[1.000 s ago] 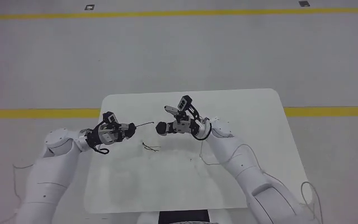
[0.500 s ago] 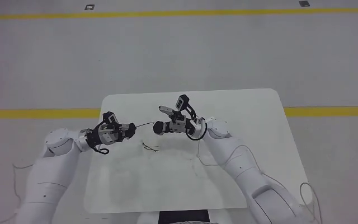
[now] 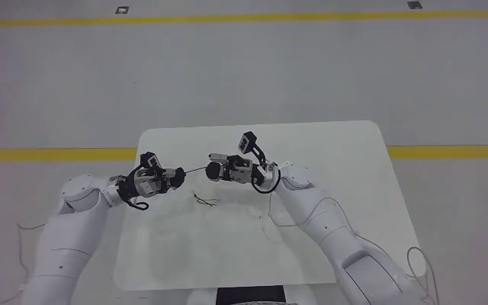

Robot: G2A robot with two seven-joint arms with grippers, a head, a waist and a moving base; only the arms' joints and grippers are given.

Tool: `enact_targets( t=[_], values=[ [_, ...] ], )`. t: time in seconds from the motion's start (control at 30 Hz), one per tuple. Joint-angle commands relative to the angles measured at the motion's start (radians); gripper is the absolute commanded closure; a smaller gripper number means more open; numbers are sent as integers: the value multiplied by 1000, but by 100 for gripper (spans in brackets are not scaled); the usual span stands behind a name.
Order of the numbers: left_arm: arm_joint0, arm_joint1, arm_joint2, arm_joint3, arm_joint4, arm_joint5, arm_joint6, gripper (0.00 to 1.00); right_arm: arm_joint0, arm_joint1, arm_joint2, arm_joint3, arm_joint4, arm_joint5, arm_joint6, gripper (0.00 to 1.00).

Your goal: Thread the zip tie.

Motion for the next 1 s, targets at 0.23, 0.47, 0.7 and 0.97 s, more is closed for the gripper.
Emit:
enact_targets(
  t=[0.23, 0.47, 0.7, 0.97],
  values=[
    [0, 0, 0, 0, 0, 0, 0, 100, 7, -1, -12, 19, 2, -3, 14, 75],
    [0, 0, 0, 0, 0, 0, 0, 100, 12, 0, -17, 27, 10, 1, 26, 87],
    [0, 0, 0, 0, 0, 0, 0, 100, 18, -3, -29, 36, 15, 6, 28, 100],
    [0, 0, 0, 0, 0, 0, 0, 100, 19, -3, -34, 45, 17, 0, 23, 100]
  ],
)
